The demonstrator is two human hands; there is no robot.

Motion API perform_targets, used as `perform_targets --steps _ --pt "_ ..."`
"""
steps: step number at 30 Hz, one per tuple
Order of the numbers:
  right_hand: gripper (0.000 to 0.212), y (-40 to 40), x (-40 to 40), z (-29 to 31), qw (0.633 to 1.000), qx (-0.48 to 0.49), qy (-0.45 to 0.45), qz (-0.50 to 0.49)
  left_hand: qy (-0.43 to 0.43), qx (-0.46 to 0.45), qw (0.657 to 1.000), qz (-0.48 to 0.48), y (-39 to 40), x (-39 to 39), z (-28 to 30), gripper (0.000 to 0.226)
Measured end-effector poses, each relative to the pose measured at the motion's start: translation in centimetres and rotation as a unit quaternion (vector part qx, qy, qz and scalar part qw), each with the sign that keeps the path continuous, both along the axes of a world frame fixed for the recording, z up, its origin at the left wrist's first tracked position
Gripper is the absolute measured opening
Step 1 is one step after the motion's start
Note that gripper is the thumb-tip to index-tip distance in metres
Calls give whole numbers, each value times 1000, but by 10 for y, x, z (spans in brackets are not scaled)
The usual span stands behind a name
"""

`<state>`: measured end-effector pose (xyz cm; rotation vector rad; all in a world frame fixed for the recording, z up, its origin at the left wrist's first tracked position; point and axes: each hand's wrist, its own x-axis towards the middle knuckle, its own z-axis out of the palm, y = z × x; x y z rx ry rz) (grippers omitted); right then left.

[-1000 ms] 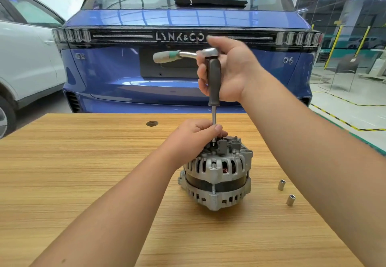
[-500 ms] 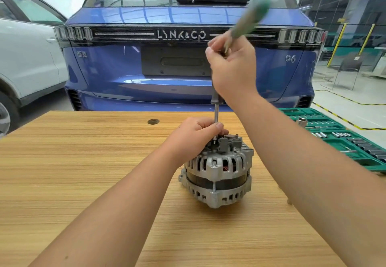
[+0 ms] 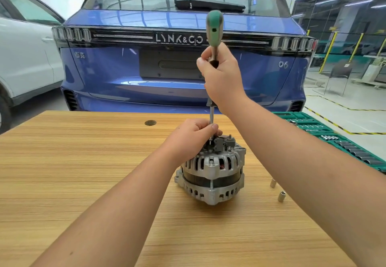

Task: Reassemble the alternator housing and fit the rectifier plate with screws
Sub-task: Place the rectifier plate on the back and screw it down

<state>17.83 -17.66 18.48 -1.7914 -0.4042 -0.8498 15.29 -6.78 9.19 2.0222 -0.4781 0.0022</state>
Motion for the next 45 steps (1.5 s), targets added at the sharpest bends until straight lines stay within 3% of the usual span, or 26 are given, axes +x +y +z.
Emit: perform_targets --steps 6,15,22,30,34,37,41,45 --pt "18 6 -5 -4 999 49 9 10 2 -3 1000 6 1 -2 -1 39" --pt "19 8 -18 15 993 88 -60 55 21 -44 999 -5 2 -2 -3 70" --pt "17 10 -28 20 990 102 -57 84 36 -59 997 17 4 -9 -1 59" --pt "19 17 -42 24 989 102 -53 96 57 -82 993 67 4 -24 -2 68" --pt "18 19 -51 28 989 100 -40 104 72 -129 984 99 18 -22 1 53" --pt "15 16 -57 30 988 104 -25 110 16 -78 991 107 42 -15 -10 36" --pt "17 12 -64 28 989 87 -21 114 99 -19 993 59 62 -11 -35 40" --pt "18 13 -68 24 989 81 -18 125 132 -49 988 59 62 -18 -44 38"
